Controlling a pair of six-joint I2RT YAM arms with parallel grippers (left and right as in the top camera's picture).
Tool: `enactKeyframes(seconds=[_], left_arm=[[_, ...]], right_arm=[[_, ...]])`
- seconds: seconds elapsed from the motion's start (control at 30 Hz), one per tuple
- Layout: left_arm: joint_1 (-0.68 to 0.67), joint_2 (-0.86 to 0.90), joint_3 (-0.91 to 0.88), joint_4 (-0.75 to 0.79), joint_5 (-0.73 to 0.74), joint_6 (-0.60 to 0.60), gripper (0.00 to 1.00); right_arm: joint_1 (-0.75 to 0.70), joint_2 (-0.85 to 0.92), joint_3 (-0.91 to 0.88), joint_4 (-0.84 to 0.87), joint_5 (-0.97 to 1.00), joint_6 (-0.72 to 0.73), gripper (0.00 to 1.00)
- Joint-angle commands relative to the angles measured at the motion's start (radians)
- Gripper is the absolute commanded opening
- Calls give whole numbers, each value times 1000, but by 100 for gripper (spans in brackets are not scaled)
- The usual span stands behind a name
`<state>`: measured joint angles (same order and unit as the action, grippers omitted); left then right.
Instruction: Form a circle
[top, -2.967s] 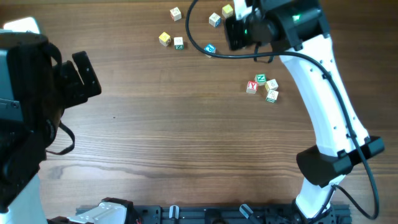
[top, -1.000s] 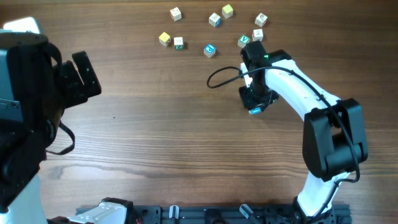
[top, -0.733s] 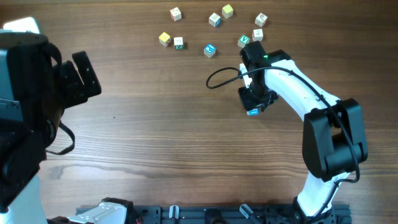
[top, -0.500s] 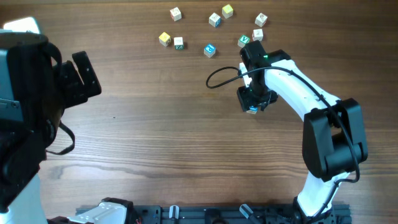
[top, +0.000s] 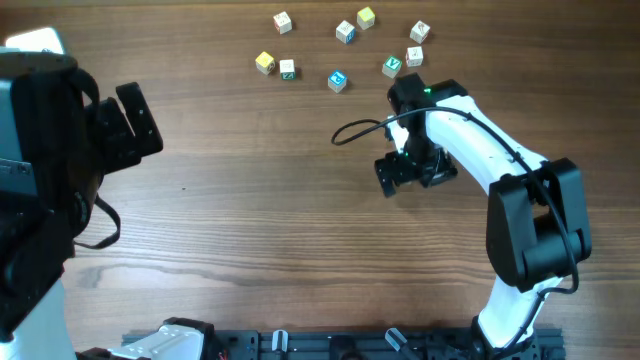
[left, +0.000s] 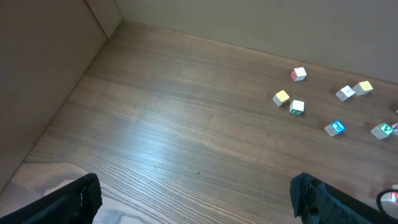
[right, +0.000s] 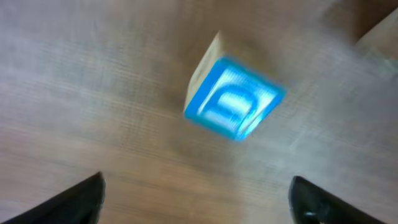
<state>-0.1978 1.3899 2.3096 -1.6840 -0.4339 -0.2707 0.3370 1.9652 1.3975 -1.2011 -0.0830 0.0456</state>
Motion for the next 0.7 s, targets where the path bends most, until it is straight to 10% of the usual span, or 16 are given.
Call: enactKeyframes(seconds=[0.0,0.23,0.67], left_arm=[[5,0,0,0,-13,2,100],[5,0,0,0,-13,2,100],[5,0,0,0,-13,2,100]], right_arm=[[4,-2,18,-4,-70,10,60],[10,-2,-10,83,-75,6,10],[30,-2,-69,184,181,8,5]])
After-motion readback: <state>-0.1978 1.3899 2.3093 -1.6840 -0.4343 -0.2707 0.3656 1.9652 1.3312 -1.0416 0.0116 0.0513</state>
